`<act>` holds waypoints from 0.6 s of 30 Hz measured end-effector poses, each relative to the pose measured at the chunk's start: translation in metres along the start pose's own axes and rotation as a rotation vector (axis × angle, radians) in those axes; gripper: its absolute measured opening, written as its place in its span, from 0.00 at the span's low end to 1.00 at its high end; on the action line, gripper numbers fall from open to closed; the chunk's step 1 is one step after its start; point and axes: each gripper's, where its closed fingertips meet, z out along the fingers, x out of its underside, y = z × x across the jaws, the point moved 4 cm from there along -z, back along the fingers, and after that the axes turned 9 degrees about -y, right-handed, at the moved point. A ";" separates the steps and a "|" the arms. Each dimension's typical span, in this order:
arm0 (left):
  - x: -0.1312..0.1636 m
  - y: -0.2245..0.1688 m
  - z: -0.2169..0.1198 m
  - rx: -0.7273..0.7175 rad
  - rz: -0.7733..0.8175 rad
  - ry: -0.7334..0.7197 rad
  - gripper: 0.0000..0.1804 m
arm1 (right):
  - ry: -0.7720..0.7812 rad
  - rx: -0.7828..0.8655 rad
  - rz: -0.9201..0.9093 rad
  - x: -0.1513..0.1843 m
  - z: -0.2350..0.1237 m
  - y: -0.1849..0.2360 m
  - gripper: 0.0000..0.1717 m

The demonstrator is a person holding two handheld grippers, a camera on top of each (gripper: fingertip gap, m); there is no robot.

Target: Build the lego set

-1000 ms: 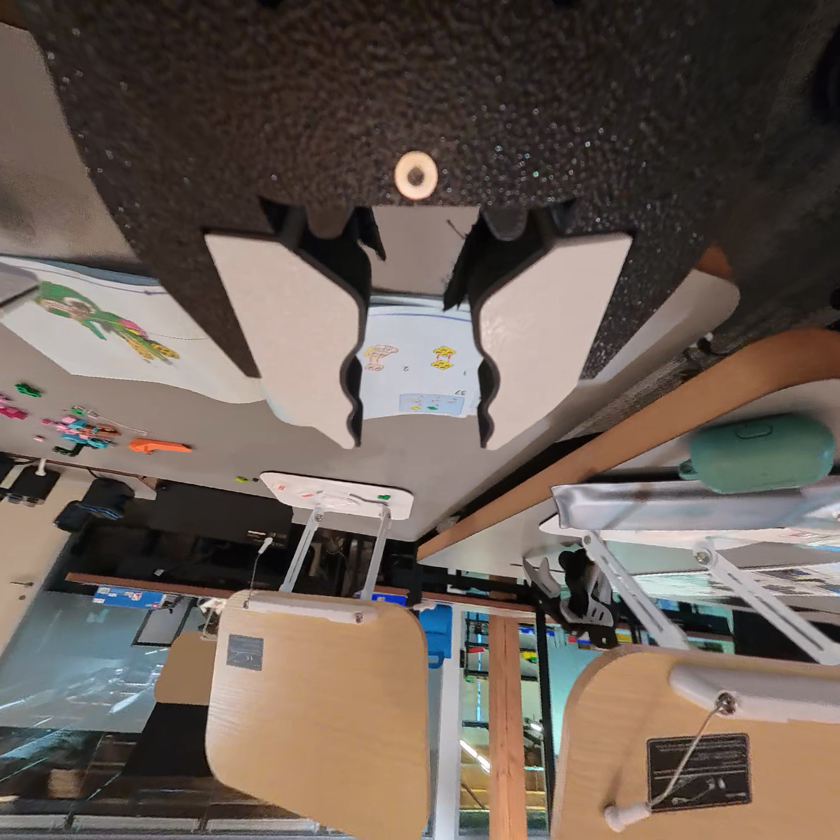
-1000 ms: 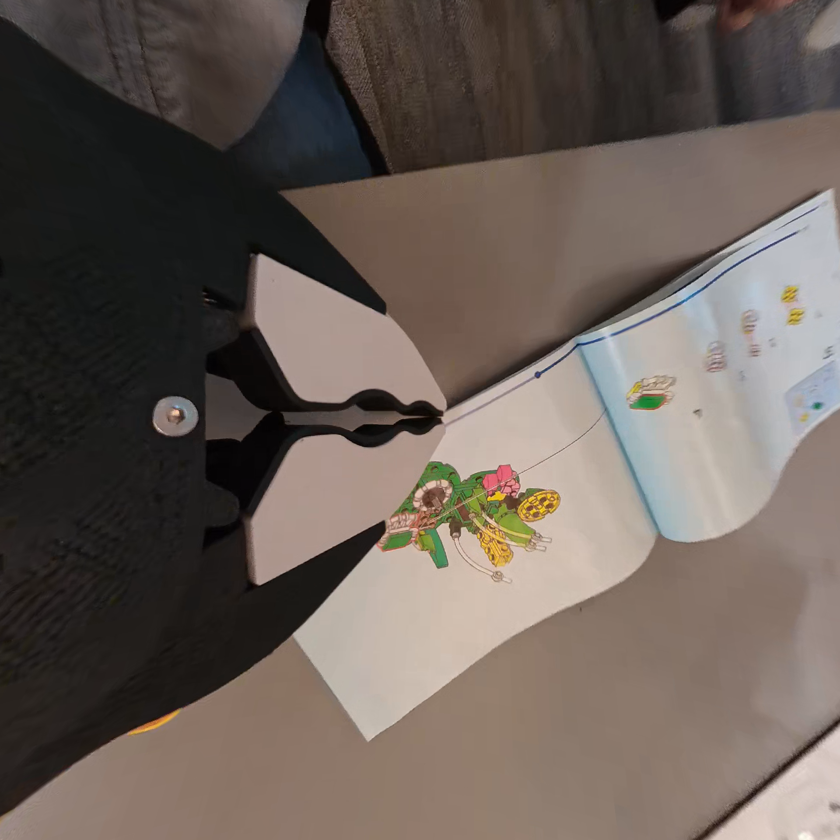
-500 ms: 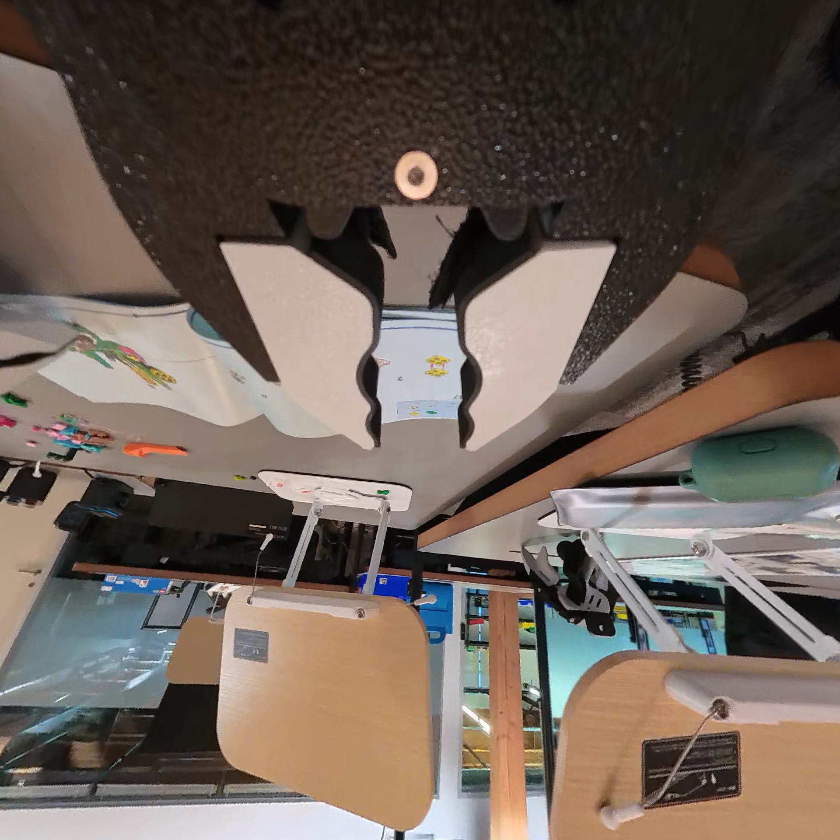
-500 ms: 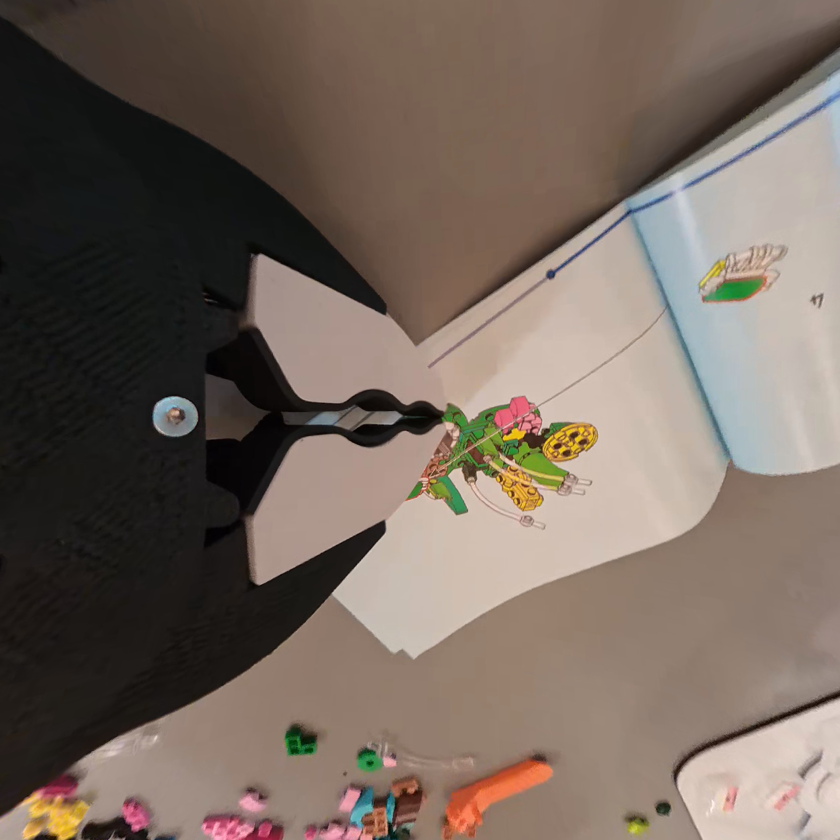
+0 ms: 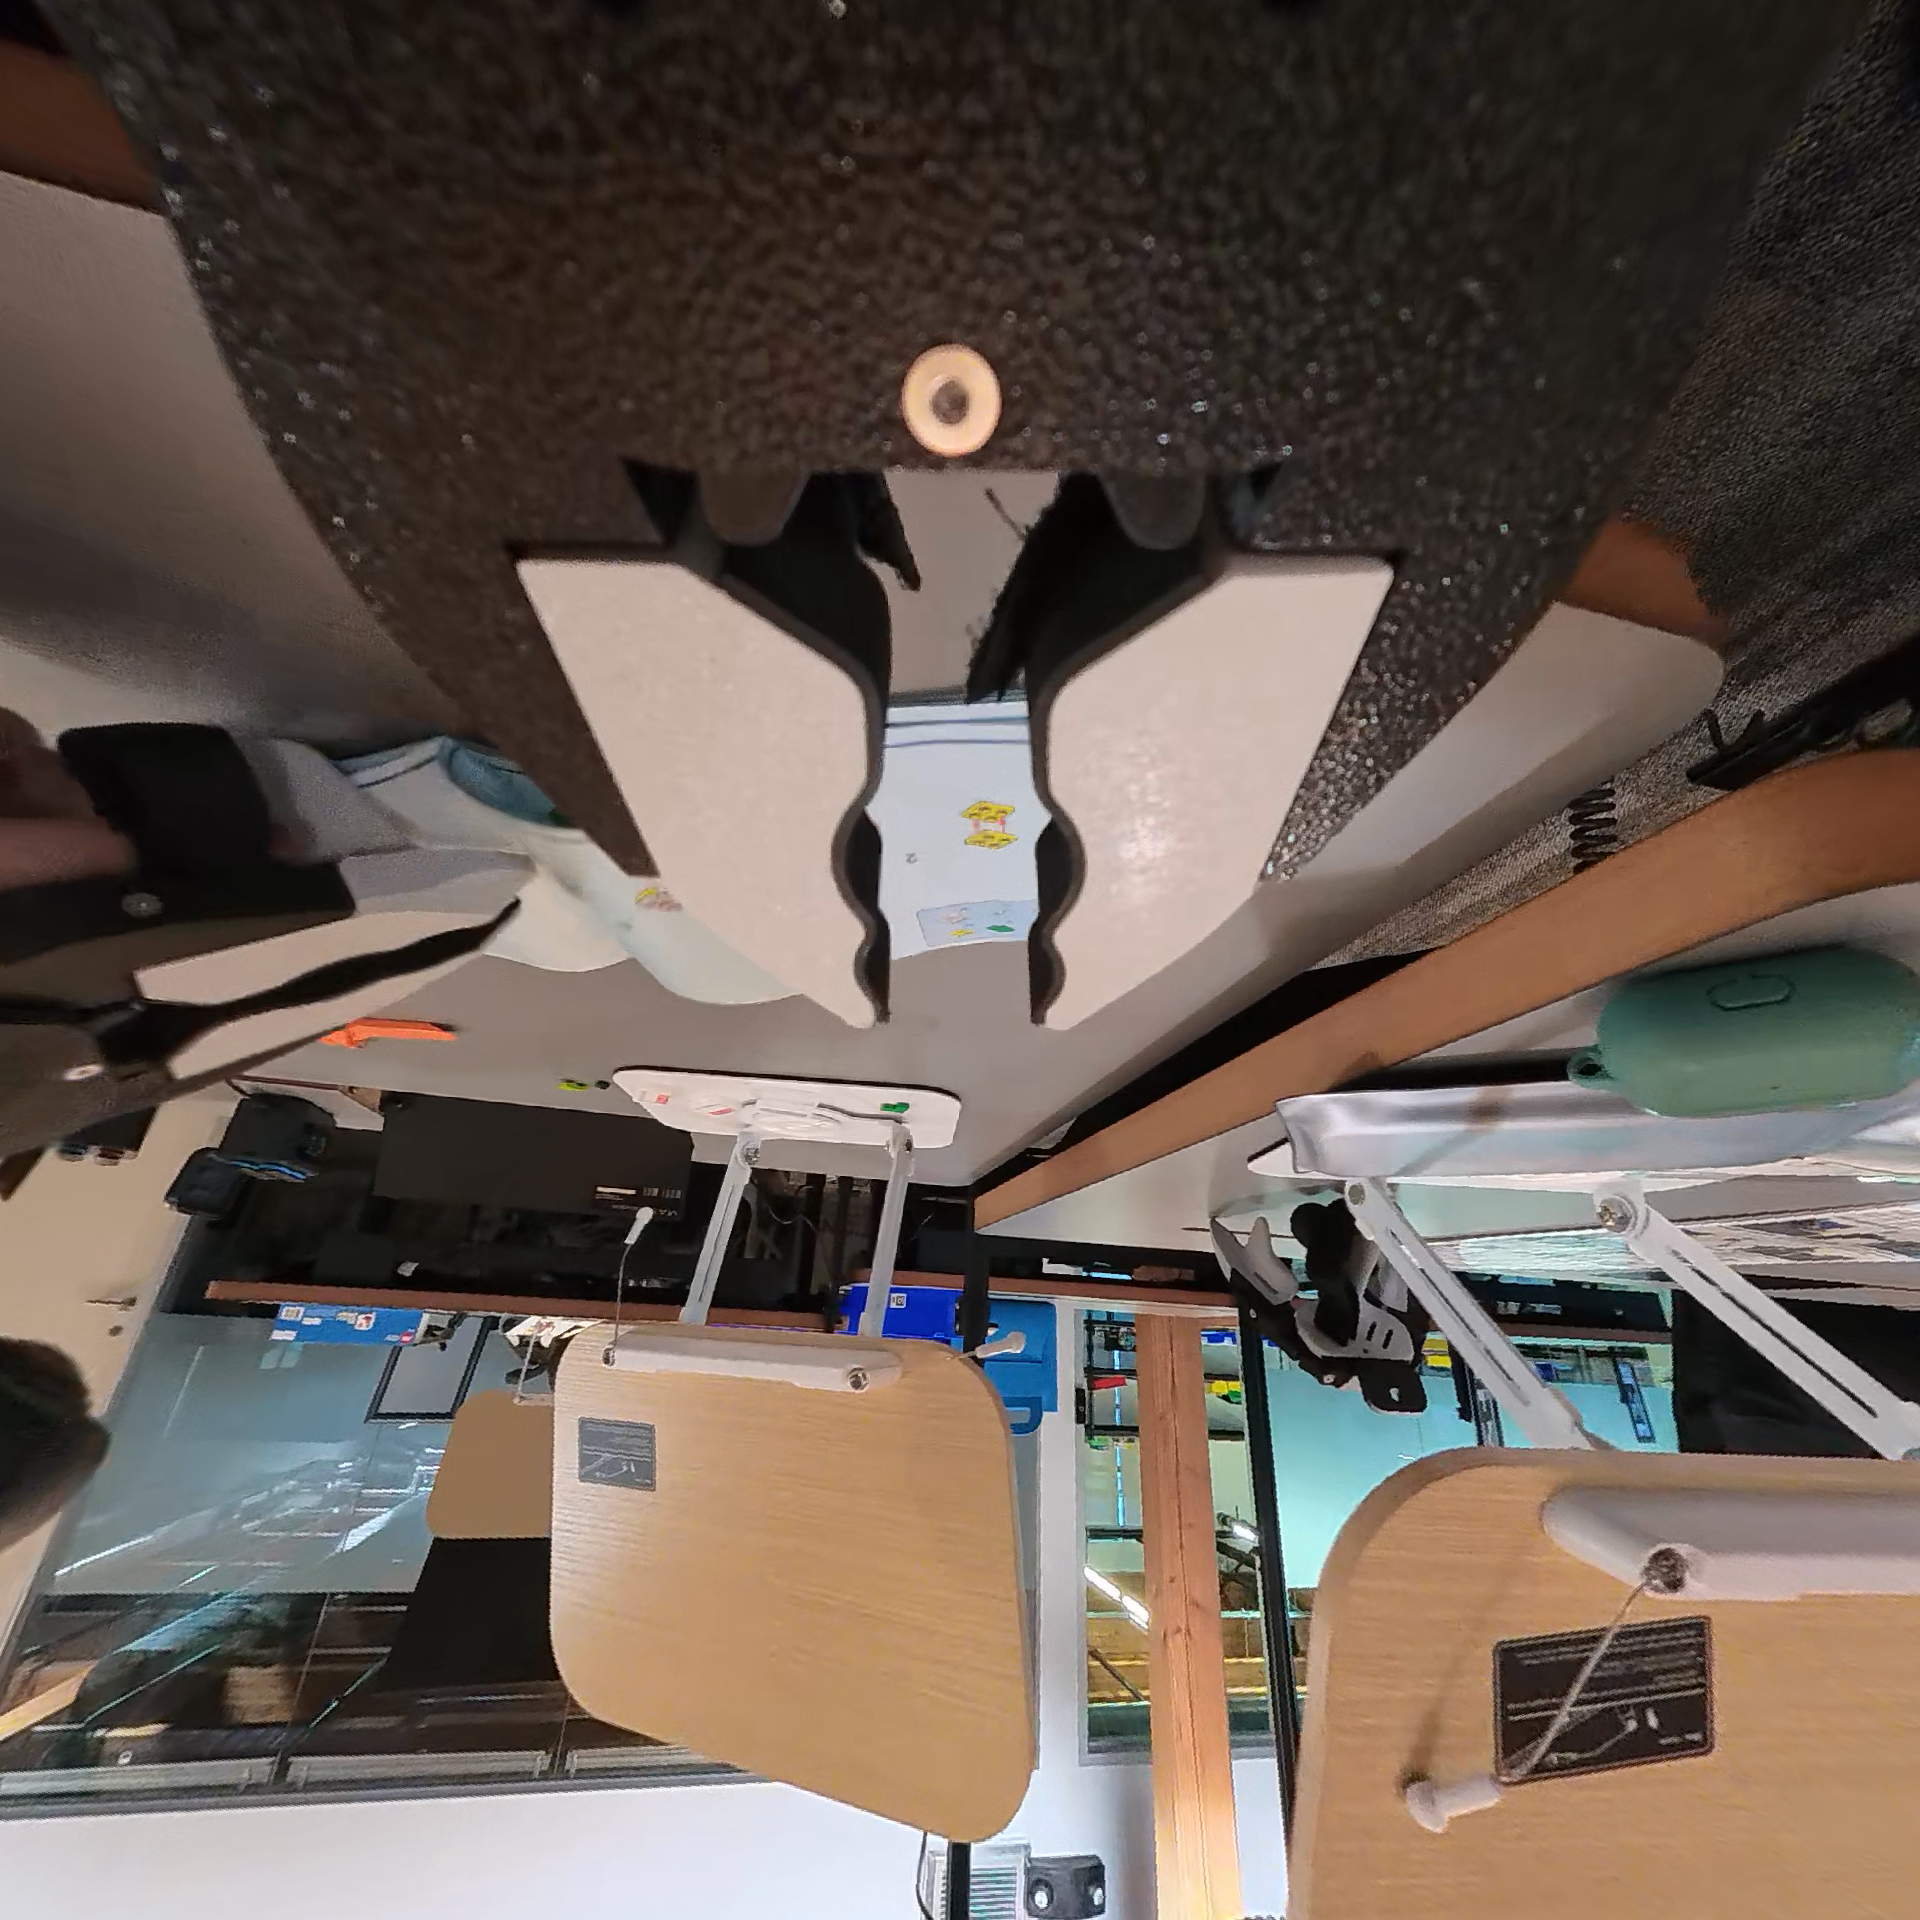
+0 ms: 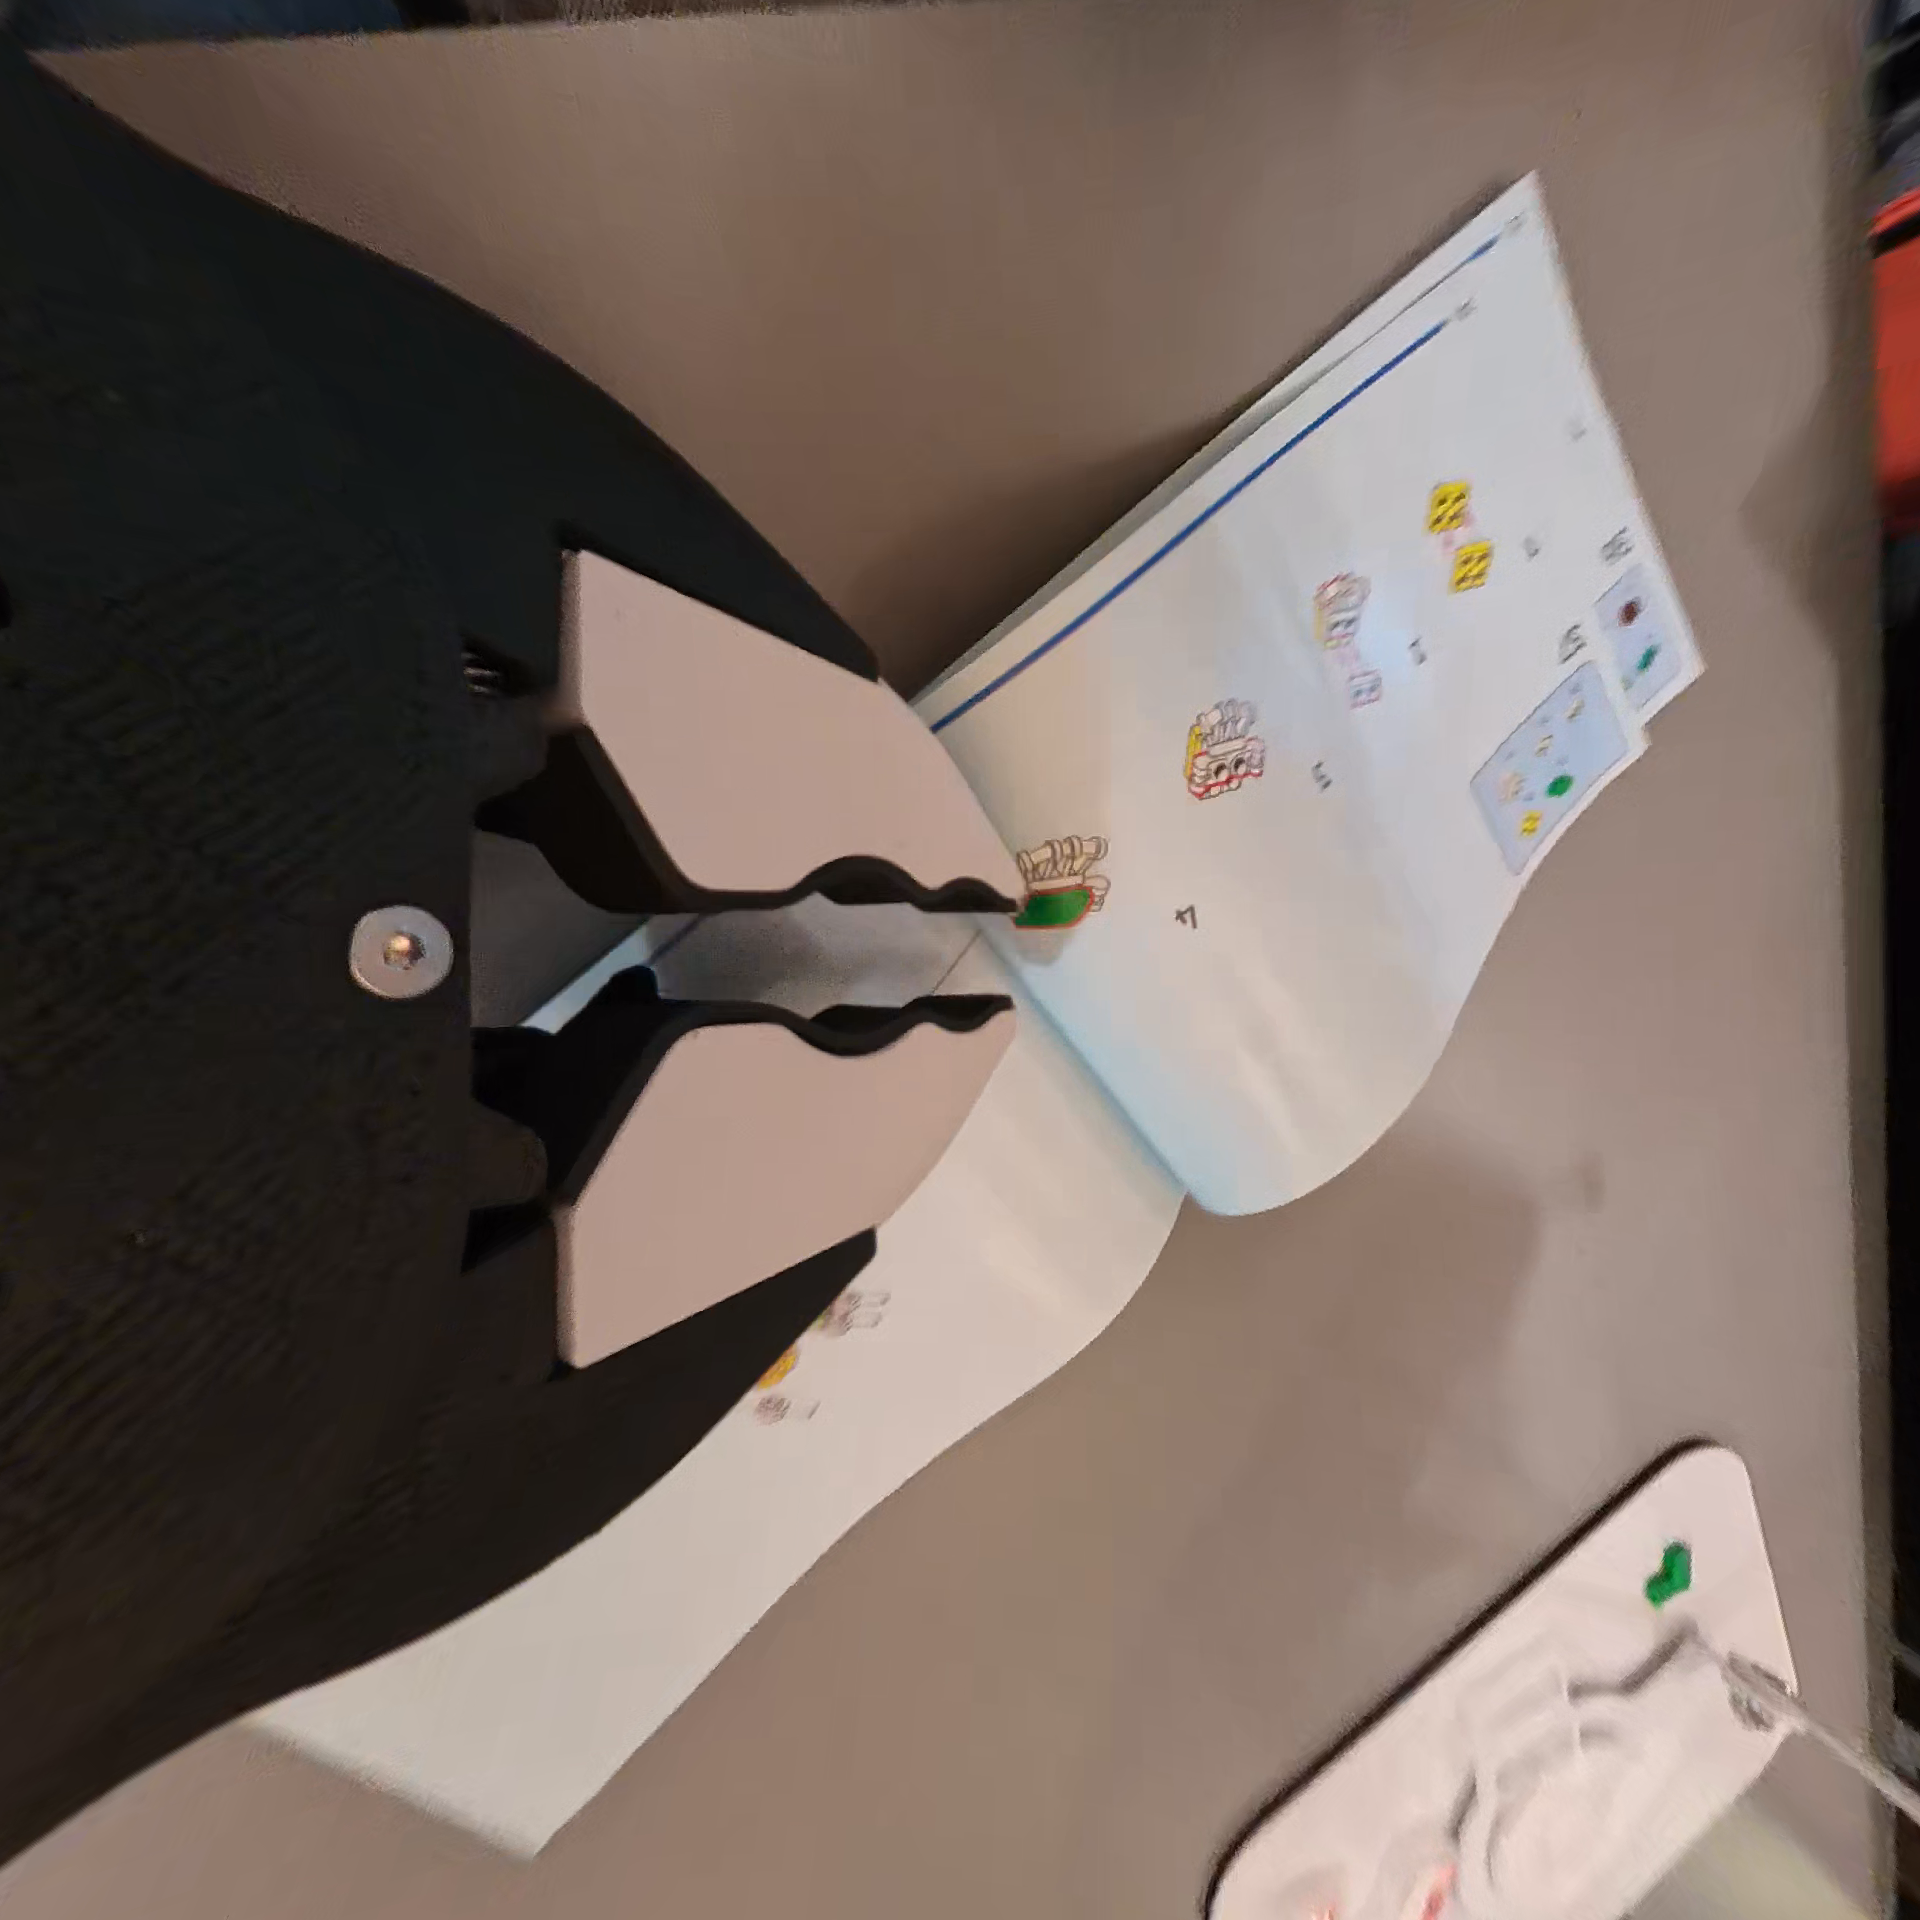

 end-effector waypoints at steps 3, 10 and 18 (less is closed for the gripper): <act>0.000 0.003 0.000 -0.011 -0.011 -0.003 0.14 | 0.010 -0.013 0.017 -0.002 0.010 0.000 0.11; 0.000 0.001 0.000 -0.004 -0.007 -0.005 0.13 | 0.100 -0.082 -0.020 0.002 0.020 0.005 0.15; 0.000 0.000 0.000 -0.005 0.005 -0.011 0.12 | 0.081 -0.334 -0.205 0.005 0.013 0.017 0.14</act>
